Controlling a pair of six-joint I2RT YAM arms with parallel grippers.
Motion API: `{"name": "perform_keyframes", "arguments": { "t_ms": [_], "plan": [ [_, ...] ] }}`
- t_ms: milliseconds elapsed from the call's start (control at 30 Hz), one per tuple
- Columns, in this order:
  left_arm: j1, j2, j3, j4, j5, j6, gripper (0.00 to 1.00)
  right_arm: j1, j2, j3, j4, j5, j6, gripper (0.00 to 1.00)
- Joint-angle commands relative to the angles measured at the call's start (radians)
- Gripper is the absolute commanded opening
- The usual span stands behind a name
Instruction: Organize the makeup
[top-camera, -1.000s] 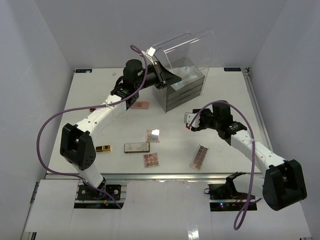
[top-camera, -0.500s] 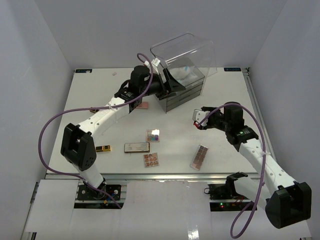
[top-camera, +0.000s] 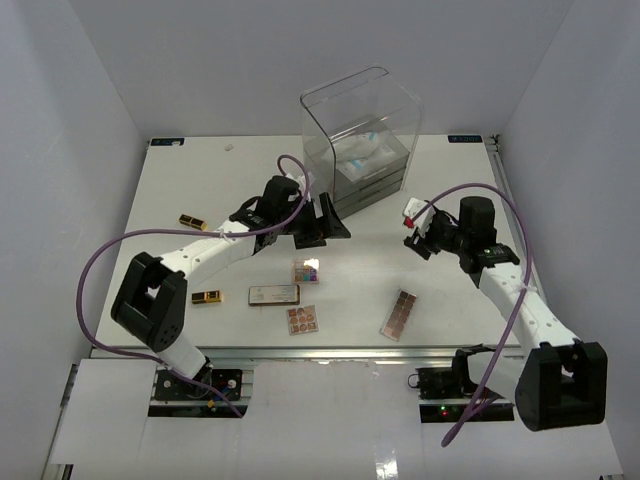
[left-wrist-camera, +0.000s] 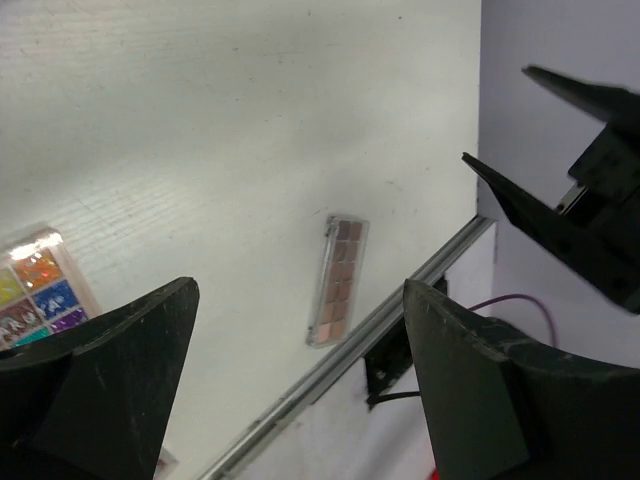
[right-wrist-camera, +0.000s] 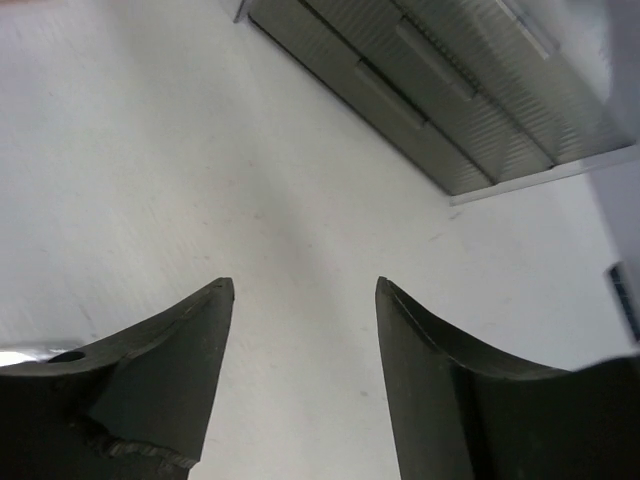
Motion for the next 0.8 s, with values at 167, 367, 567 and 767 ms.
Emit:
{"name": "perform_keyframes", "arguments": {
  "t_ms": [167,367,567,767],
  "plan": [
    [-0.002,-0.247,-0.159,0.209,-0.029,0.457,0.93,-0.036,0.33,0.247,0.089,-0.215,0.587,0.78],
    [0.057,-0.32,-0.23,0.246,-0.11,0.569,0.97,-0.076,0.559,0.362,0.314,-0.261,1.007,0.83],
    [0.096,-0.373,-0.255,0.235,-0.192,0.61,0.98,-0.09,0.751,0.405,0.615,-0.304,1.425,0.84],
    [0.109,-0.406,-0.265,0.228,-0.239,0.63,0.98,-0.09,0.901,0.425,0.907,-0.287,1.719,0.8]
  ]
}}
